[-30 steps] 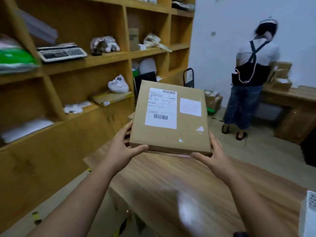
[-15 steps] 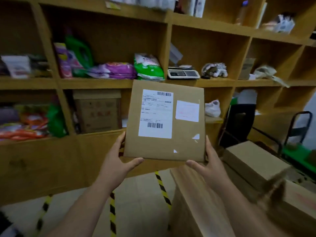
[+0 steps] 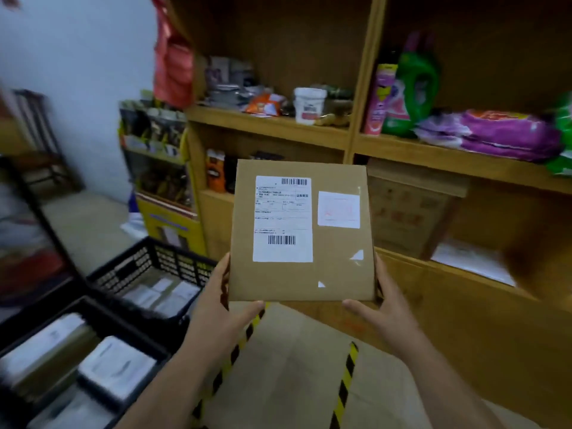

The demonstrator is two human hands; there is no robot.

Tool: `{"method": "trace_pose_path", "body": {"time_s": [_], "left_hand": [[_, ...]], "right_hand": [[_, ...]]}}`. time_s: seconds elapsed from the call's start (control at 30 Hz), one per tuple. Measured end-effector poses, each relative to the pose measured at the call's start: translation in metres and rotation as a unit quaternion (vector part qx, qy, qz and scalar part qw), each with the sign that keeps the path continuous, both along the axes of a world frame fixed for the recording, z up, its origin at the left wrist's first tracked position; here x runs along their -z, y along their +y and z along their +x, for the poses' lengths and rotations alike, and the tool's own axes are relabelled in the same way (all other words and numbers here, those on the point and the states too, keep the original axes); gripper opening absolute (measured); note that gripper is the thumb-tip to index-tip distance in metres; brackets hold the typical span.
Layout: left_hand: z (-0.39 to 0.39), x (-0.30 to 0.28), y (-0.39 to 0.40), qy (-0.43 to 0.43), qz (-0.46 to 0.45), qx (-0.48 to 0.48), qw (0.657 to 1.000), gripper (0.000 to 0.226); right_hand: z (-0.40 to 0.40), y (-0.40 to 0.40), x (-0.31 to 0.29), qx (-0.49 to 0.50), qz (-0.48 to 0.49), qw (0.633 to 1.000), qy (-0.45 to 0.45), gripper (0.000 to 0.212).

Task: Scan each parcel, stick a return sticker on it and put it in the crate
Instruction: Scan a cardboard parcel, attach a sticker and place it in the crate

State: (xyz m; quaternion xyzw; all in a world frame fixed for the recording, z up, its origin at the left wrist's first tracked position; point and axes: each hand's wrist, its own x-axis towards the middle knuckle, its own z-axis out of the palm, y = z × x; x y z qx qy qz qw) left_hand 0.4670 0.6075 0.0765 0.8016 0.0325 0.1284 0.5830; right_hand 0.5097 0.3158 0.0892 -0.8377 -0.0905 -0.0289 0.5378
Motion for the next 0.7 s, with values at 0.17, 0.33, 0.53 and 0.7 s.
{"method": "trace_pose_path", "body": {"time_s": [0.17,0.33,0.53,0.7], "left_hand": [[0.035,0.012,0.052,-0.015,0.036,-0.113,0.993,0.092],[0.085,0.011,0.076,-0.018,0.036,-0.177,0.983,0.09],[0.132,0.026,0.108,-0.003,0.01,-0.271,0.963,0.094],[0.152,0.046,0.159,0.026,-0.005,-0.331,0.943,0.094]], "right_hand": [[0.098,0.069,0.019,-0.104,0.02,0.994,0.016,0.108],[0.19,0.111,0.025,-0.182,0.032,0.982,0.033,0.108],[0.281,0.176,0.038,-0.266,0.026,0.962,0.055,0.106],[0.326,0.25,0.065,-0.323,0.015,0.942,0.089,0.106]]}}
